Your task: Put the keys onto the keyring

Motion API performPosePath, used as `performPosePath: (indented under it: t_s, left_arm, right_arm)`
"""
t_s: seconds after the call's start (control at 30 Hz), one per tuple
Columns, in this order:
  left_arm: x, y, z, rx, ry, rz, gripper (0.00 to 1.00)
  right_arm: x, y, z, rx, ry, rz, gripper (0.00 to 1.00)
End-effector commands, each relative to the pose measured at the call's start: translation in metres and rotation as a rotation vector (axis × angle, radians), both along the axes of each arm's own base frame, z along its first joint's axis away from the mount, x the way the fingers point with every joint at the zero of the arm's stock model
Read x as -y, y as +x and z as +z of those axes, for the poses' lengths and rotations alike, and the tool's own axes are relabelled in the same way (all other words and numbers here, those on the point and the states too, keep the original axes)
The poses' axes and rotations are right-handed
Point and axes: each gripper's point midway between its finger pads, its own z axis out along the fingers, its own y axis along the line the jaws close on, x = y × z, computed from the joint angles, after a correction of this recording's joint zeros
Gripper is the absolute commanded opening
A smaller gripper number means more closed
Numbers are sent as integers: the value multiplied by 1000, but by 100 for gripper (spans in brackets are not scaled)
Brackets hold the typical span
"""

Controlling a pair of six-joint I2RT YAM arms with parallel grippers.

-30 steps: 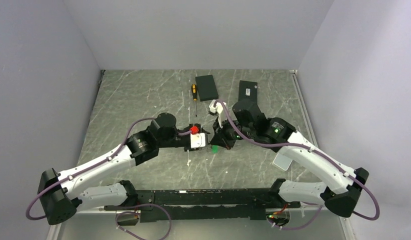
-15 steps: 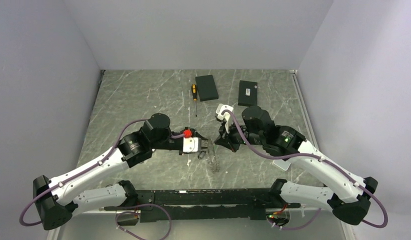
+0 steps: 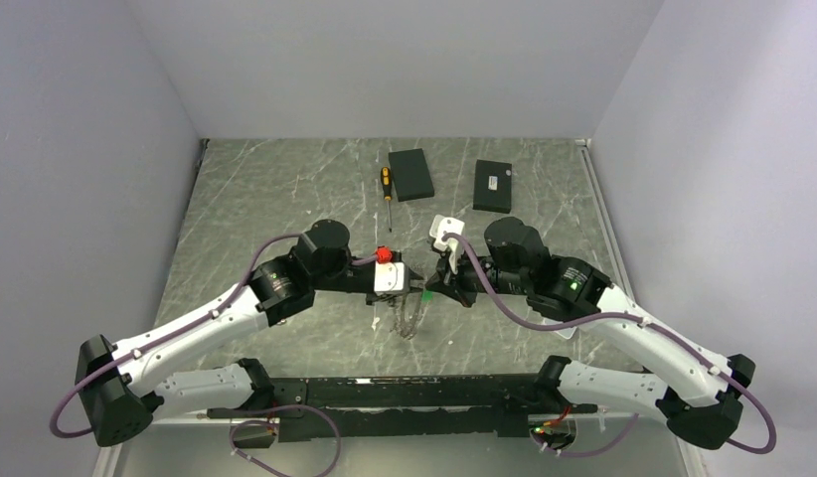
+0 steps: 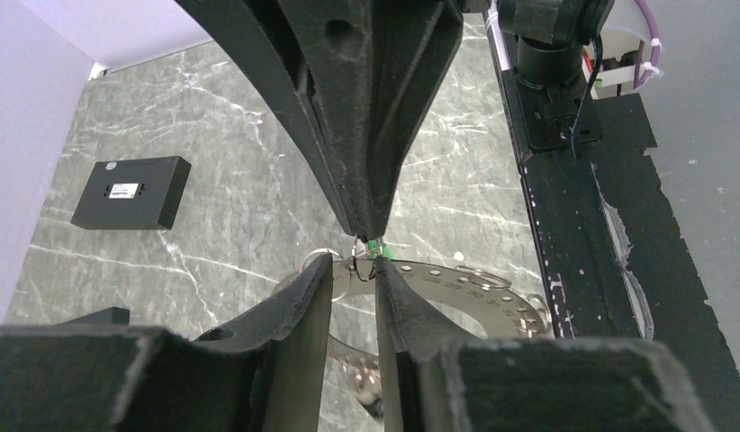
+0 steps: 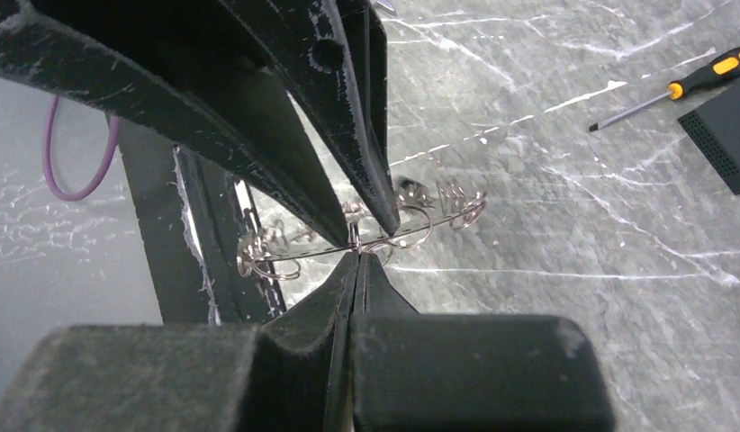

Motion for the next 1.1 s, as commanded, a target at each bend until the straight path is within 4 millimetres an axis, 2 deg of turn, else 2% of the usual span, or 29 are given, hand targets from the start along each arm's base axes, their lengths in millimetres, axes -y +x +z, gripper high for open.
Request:
performPosePath:
  t_s: [0.0, 0.33, 0.6, 0.73, 0.87, 0.93, 1.0, 1.07]
  left_arm:
    - [9, 1, 30, 23, -76, -20, 28]
    - [17, -6, 27, -20, -53, -86, 24]
    - [19, -10, 19, -13, -27, -129, 0]
    - [16, -11, 16, -3, -23, -135, 0]
    - [12, -5, 20, 20, -54, -73, 0]
    - [10, -4, 27, 36, -109, -47, 0]
    - [10, -3, 39, 55, -169, -32, 0]
    - [6, -3, 46, 66, -200, -14, 0]
  right_arm:
    - [-8, -2, 24, 86, 82, 46, 0]
    - [-11, -5, 24, 101, 80, 64, 0]
    - [-11, -5, 30, 127, 102, 59, 0]
    - [-10, -3, 33, 146, 122, 49, 0]
    - [-6, -2, 44, 182, 177, 21, 0]
    - [-5, -1, 50, 193, 207, 9, 5]
    - [-5, -1, 54, 198, 225, 4, 20]
    - [-6, 0, 55, 198, 234, -3, 27]
